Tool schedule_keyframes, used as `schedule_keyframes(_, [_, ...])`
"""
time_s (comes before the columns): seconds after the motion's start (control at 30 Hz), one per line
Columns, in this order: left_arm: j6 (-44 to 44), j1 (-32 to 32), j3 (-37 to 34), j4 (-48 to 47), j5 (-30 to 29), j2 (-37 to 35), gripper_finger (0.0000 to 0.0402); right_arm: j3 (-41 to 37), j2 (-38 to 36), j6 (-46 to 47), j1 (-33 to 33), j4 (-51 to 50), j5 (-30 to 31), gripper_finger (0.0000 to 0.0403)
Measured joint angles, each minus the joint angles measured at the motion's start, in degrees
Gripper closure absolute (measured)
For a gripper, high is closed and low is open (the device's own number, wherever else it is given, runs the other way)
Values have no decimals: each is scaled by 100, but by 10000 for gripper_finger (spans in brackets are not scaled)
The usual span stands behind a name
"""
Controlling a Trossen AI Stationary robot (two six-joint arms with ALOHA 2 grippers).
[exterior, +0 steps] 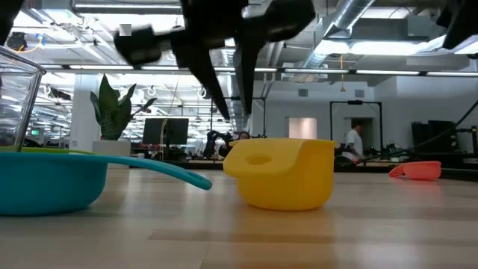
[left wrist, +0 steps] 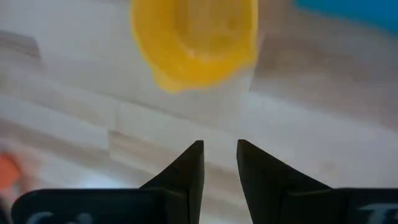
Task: Nest measuring cups in basket
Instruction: Stack the yellow measuring cup on top of the blue measuring cup in the transparent bin
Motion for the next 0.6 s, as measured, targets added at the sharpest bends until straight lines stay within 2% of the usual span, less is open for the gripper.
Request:
schedule_keyframes(0.1, [472,-40,-200,213,-528,0,315,0,251,307,152,2,31,377])
schedule_keyframes(0.17, [628,-43,-211,268,-597,0,315,0,408,527,250,-4,33,377])
schedule_keyframes(0.27, [798,-61,-209,501,-541,-2,315,2,620,828,398,-2,33,377])
schedule_keyframes(0.43, [1279,-131,-209,663,-114,-2,315,2,895,1265,596,-6,33,381])
schedule_keyframes(0.6, [1346,-189,-209,731,-94,-2,315,2,1067,1553,734,-2,33,381])
